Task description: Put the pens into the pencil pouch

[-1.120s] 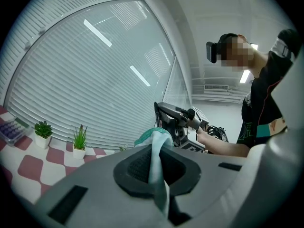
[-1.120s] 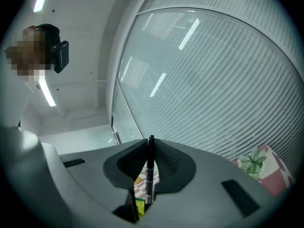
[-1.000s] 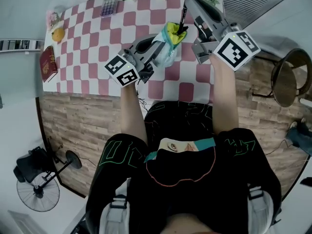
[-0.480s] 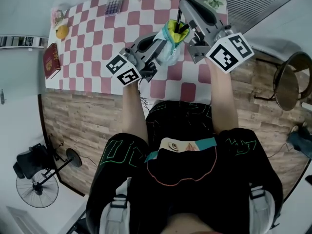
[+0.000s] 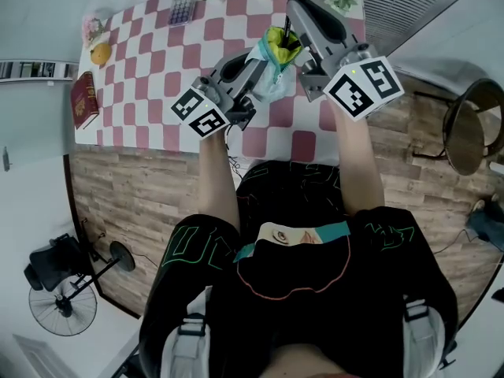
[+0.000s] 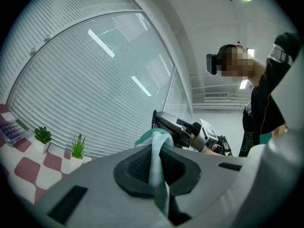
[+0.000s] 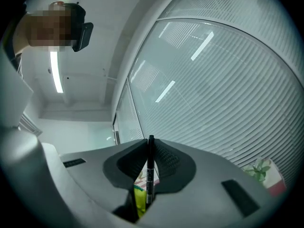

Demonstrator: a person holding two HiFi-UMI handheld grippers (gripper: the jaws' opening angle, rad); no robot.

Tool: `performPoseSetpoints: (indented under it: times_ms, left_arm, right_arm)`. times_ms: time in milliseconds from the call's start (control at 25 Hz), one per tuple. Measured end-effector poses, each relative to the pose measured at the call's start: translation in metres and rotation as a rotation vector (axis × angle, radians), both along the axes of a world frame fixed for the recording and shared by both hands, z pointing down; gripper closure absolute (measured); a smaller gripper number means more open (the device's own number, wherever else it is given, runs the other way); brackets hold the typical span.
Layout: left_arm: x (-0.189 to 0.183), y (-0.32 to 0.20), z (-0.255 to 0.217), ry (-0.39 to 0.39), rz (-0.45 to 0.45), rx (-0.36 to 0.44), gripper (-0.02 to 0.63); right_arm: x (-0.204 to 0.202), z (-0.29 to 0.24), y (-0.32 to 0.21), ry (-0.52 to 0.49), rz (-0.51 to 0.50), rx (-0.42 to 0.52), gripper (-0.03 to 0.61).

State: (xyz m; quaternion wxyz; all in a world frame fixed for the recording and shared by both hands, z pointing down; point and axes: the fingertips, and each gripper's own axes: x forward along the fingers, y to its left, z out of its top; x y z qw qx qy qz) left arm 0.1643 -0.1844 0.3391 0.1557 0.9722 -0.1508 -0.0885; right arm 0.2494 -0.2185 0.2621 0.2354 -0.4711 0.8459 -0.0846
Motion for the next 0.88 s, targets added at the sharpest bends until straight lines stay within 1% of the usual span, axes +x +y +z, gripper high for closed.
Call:
performPoseSetpoints:
  times_ms: [280, 400, 520, 640, 720, 880]
  left_arm:
    - [-0.004, -0.002, -0.001, 0.025, -0.047, -0.005, 0.614]
    - [-0.006, -0.001, -0.001, 0.028, -0.051, -0.006, 0.614]
    - [-0.009, -0.001, -0.003, 0.043, -0.062, -0.007, 0.614]
    - [-0.016, -0.003, -0.008, 0.083, -0.08, -0.01, 0.614]
    - [-0.018, -0.004, -0.011, 0.096, -0.086, -0.007, 0.614]
    - [-0.016, -0.004, -0.01, 0.082, -0.09, 0.0, 0.614]
  right_arm:
    - [-0.006, 0.006, 0.008, 0.048, -0.031, -0.008, 0.531]
    - [-0.011, 0.008, 0.011, 0.091, -0.051, -0.009, 0.531]
    - [-0.015, 0.013, 0.014, 0.158, -0.064, -0.013, 0.531]
    - [-0.015, 0.022, 0.016, 0.231, -0.067, -0.036, 0.531]
    - [-0.015, 0.028, 0.018, 0.26, -0.072, -0.056, 0.531]
    - [-0.018, 0.038, 0.02, 0.31, -0.088, -0.104, 0.531]
